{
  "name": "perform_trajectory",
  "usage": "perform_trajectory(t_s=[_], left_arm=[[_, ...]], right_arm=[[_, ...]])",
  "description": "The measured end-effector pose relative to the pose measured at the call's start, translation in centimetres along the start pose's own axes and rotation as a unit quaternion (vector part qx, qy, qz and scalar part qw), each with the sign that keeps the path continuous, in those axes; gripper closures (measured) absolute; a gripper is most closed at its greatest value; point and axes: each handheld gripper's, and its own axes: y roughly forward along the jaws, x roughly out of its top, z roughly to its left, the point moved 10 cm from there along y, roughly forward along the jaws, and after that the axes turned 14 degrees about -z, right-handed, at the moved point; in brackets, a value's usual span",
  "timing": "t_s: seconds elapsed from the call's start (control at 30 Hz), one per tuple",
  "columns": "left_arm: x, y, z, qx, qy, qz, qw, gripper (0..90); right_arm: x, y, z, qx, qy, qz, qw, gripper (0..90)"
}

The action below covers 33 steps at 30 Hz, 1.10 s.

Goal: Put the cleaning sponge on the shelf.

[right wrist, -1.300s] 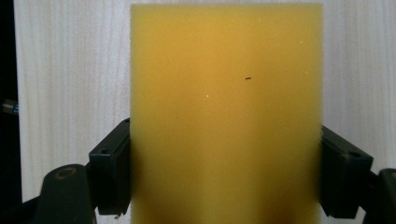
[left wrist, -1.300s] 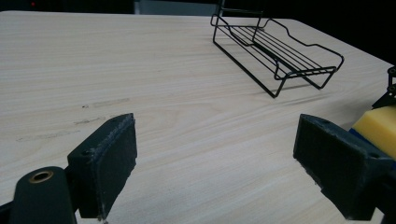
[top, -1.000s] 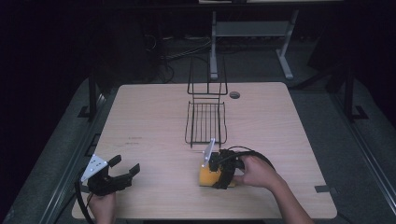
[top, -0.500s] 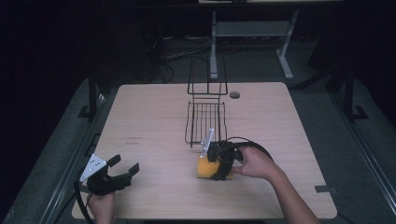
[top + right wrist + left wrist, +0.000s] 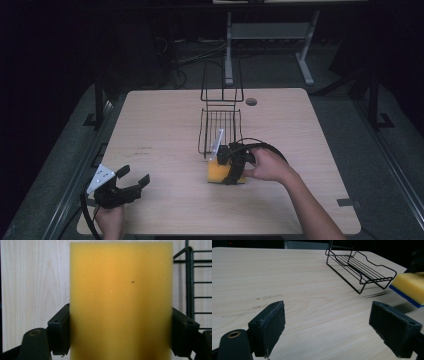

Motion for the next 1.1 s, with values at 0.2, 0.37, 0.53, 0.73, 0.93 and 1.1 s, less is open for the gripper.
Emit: perform_trajectory(t_s=[0.2,0.37,0.53,0.73,0.93,1.1], left_arm=[[0.0,0.0,0.0,-0.001,0.001,0.001,1.0,12.8],[-0.1,0.0,0.0,-0.001,0.003,0.002,1.0,12.8],[-0.1,0.0,0.0,-0.002,0.002,0.002,1.0,12.8],[0.0,0.1,0.0,-0.001,0.004,0.002,1.0,12.8],[-0.1,0.1,-0.1,-0.002,0.007,0.004,1.0,12.8],[-0.1,0.1,-0.1,-0.003,0.007,0.004,1.0,12.8]], right_arm=[[0.5,-0.1,-0.6,0.001,-0.001,-0.002,1.0,21.2],[0.5,0.1,-1.0,0.004,0.002,0.0,1.0,21.2],[0.7,-0.1,-1.6,0.002,0.004,-0.002,1.0,21.2],[1.2,-0.6,-2.2,-0.001,0.005,-0.004,1.0,21.1],[1.5,-0.8,-2.8,-0.003,0.003,-0.006,1.0,21.2],[1.5,-1.0,-3.5,-0.006,0.009,-0.008,0.9999,21.2]])
